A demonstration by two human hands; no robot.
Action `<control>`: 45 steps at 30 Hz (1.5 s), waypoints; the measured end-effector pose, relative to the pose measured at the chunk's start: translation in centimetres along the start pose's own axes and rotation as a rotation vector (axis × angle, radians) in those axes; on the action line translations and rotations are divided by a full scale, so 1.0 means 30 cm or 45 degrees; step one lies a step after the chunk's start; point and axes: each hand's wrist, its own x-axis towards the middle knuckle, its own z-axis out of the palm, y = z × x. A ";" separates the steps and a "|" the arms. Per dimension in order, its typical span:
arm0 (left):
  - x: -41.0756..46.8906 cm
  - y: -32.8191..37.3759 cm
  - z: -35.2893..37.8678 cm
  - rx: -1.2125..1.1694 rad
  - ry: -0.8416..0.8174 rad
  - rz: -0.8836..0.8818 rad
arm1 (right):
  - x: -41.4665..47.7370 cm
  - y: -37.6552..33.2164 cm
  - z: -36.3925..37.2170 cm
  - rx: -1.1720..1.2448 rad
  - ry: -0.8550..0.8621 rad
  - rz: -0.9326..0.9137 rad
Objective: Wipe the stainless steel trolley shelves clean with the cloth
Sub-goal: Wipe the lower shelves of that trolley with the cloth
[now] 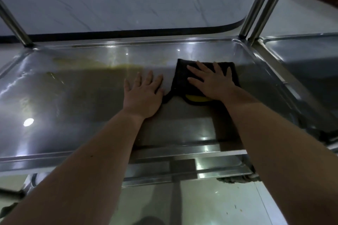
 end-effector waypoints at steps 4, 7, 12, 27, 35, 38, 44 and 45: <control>0.000 0.000 -0.003 0.007 -0.005 0.000 | -0.006 0.206 -0.027 0.075 -0.005 0.246; 0.000 -0.001 -0.003 0.015 -0.009 0.003 | 0.003 0.214 -0.026 0.101 0.004 0.377; -0.004 0.000 -0.003 0.023 0.006 0.006 | 0.015 -0.099 -0.001 0.061 0.027 0.134; 0.004 0.000 0.010 0.019 -0.002 -0.007 | -0.029 0.306 -0.014 0.022 0.022 0.366; -0.018 0.002 -0.011 0.005 -0.020 0.002 | -0.293 -0.120 0.032 0.018 -0.055 -0.079; -0.028 0.001 -0.016 -0.003 -0.034 0.004 | -0.352 -0.101 0.030 0.037 -0.060 -0.109; -0.022 0.010 -0.007 0.003 -0.026 0.005 | -0.366 0.275 -0.012 0.068 -0.100 0.362; -0.020 0.008 -0.005 0.007 -0.027 0.006 | -0.380 0.317 -0.013 0.069 -0.104 0.407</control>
